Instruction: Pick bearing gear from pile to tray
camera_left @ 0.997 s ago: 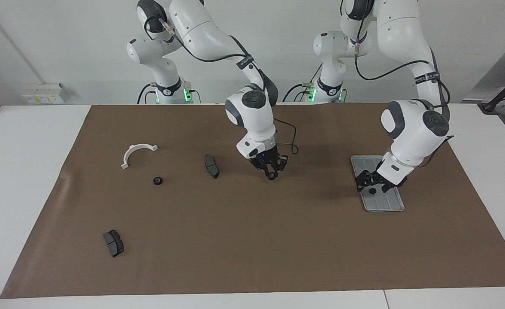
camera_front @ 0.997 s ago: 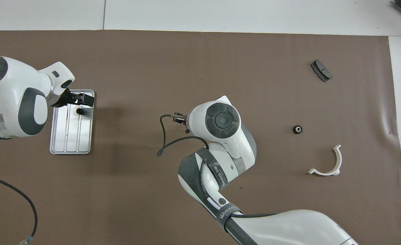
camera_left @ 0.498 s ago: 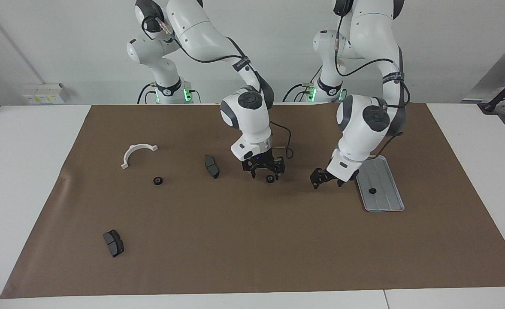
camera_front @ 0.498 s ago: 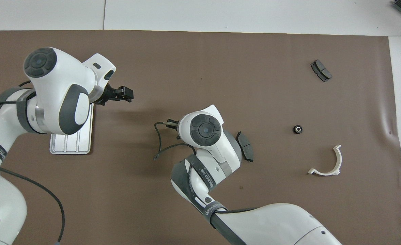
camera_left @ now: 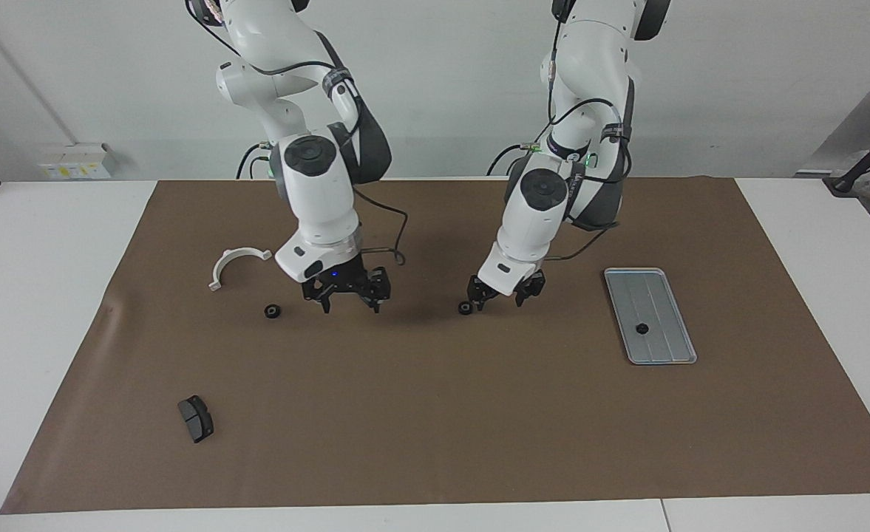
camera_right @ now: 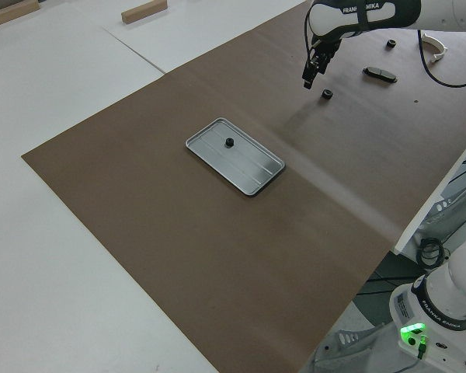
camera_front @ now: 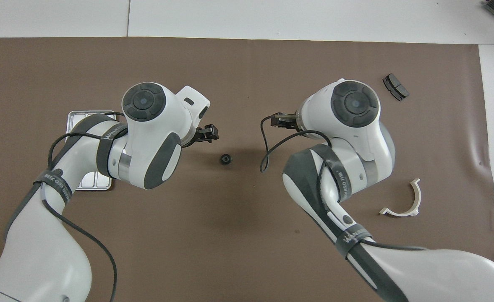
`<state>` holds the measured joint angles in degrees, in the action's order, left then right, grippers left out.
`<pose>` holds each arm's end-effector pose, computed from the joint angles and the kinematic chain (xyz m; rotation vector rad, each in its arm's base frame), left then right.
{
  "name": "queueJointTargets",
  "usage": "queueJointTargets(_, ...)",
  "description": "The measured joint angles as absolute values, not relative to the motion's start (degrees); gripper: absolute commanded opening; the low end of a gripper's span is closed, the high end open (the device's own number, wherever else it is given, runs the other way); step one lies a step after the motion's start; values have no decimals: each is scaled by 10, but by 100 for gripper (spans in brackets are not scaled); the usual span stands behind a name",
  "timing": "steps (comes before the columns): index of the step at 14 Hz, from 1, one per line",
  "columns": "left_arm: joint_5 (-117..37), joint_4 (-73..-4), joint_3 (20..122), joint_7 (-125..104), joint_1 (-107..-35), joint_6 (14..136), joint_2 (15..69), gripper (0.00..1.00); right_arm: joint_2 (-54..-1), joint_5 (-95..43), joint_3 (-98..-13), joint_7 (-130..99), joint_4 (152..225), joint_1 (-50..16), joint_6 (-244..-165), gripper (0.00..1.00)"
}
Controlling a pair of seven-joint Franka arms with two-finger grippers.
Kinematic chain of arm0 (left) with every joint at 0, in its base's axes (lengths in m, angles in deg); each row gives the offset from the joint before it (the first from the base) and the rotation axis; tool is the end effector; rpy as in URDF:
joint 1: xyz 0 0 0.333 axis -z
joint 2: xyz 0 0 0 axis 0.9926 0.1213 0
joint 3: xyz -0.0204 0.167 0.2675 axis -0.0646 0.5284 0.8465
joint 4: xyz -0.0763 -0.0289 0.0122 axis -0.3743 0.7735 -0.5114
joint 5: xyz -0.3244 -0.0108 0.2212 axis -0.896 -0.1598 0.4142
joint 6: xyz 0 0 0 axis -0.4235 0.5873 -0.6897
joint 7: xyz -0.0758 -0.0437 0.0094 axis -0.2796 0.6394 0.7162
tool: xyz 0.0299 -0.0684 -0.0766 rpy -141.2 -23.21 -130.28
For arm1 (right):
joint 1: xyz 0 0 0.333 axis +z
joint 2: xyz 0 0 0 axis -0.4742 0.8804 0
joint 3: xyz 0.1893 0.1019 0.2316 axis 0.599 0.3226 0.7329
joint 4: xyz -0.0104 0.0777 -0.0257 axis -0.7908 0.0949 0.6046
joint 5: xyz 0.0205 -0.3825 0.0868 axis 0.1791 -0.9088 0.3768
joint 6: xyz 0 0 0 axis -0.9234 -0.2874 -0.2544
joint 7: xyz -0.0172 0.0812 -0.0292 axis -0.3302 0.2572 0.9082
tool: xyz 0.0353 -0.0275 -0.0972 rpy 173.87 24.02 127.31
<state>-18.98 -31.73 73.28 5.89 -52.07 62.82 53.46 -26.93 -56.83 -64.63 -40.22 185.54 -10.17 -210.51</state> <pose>0.5513 -0.3406 0.3471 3.0695 0.0594 0.0045 0.6200 0.1818 0.4197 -3.1145 -0.0032 -0.1795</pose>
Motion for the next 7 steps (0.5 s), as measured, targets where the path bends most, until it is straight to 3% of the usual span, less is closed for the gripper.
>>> queueJointTargets(3,-188,-319,733,72,-488,648,556,76,-273,-568,-646,-267,1885,-164,-2105,100)
queueJointTargets(7,-187,-338,734,75,-473,674,569,70,-284,-568,-646,-129,1981,-222,-2181,100)
